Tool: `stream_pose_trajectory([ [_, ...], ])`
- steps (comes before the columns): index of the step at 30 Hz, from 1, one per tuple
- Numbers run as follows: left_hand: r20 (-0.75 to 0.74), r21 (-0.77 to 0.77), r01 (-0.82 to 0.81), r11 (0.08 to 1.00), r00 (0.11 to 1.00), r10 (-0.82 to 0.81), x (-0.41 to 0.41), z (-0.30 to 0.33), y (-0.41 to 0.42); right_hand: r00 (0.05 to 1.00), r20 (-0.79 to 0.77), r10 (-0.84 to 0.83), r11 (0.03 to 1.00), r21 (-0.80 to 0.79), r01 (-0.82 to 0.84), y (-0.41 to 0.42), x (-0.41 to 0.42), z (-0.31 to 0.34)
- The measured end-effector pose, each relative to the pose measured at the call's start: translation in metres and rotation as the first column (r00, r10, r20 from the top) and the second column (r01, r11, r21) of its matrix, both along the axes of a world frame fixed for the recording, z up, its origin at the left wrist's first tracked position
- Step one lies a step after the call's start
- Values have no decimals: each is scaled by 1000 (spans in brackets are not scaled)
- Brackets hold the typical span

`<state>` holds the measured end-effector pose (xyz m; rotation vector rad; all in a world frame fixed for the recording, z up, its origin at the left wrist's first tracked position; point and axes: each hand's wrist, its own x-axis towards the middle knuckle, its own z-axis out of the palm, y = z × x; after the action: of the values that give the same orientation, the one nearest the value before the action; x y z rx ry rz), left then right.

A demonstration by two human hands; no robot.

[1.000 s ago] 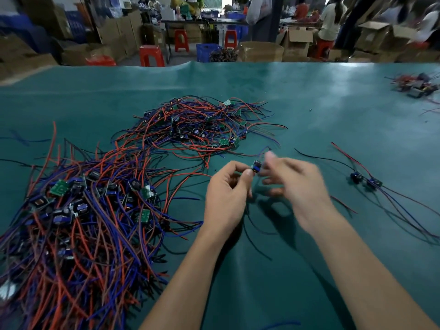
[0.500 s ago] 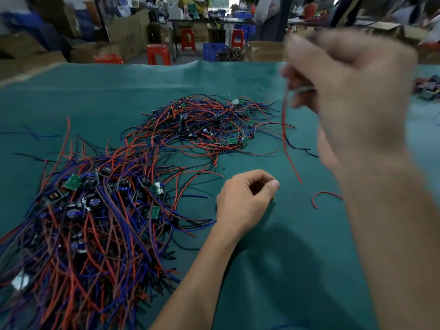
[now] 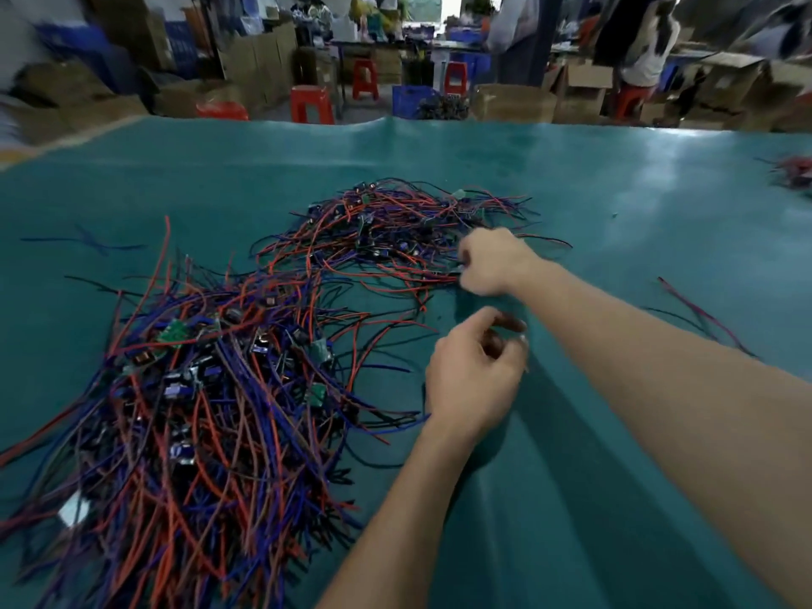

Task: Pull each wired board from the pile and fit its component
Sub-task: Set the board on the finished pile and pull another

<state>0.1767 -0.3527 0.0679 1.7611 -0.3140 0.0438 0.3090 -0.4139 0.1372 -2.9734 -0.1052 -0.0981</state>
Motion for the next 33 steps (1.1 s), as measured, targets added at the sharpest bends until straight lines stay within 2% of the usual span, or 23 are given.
stream_pose_trajectory([
  [1,1,1,-4,1000,1000,4,0,0,0,990,-27,-136,991,14,136,-44,-35,-1],
  [2,-3,2,-6,1000,1000,6,0,0,0,975,15,-222,975,29,222,-49,-37,-2],
  [3,-10,6,-8,1000,1000,9,1,0,0,966,33,-258,961,112,253,-60,-39,-15],
  [4,-15,12,-14,1000,1000,14,1,0,-1,966,39,-256,958,147,248,-62,-42,-14],
  [6,-13,28,-24,999,1000,25,0,0,0,947,181,-264,948,227,221,-56,-35,-17],
  [8,-13,21,-22,1000,1000,23,0,0,0,897,249,-365,888,381,256,-69,-50,-10],
  [10,-17,11,-20,1000,1000,20,-1,0,1,818,322,-476,789,567,236,-84,-64,1],
  [11,-17,5,-19,1000,1000,19,-1,-1,1,776,328,-539,705,679,203,-88,-71,6],
  [12,-16,-5,-19,1000,1000,19,-1,-1,1,748,286,-599,567,811,144,-91,-80,14],
  [14,-5,-25,-30,999,1000,30,0,-3,0,747,172,-642,226,974,-30,-98,-103,26],
  [16,1,-37,-51,998,999,51,2,-4,0,837,54,-544,-144,977,-157,-97,-128,32],
  [17,-8,-52,-57,997,998,57,2,-4,0,882,16,-471,-281,945,-167,-92,-141,32],
  [18,-28,-80,-57,995,998,55,1,-3,-1,918,0,-398,-349,925,-152,-86,-151,29],
  [20,-85,-151,-55,987,995,42,-1,0,-1,967,-16,-256,-370,926,-83,-74,-163,15],
  [21,-111,-184,-51,982,993,31,-2,2,-1,978,-29,-206,-333,942,-42,-67,-166,5],
  [24,-124,-205,-37,978,992,12,-4,2,1,968,-41,-249,-62,998,26,-59,-168,-25],
  [26,-91,-161,21,987,995,-36,-2,0,2,951,-2,-310,43,999,16,-60,-166,-35],
  [28,-78,-120,62,991,994,-71,-2,0,2,938,-6,-346,29,999,18,-63,-165,-37],
  [31,-65,-111,57,992,996,-64,-3,-1,1,936,-67,-345,-104,994,32,-64,-164,-38],
  [33,-43,-133,47,990,998,-54,-4,-2,2,933,-80,-351,-161,987,24,-62,-164,-38],
])
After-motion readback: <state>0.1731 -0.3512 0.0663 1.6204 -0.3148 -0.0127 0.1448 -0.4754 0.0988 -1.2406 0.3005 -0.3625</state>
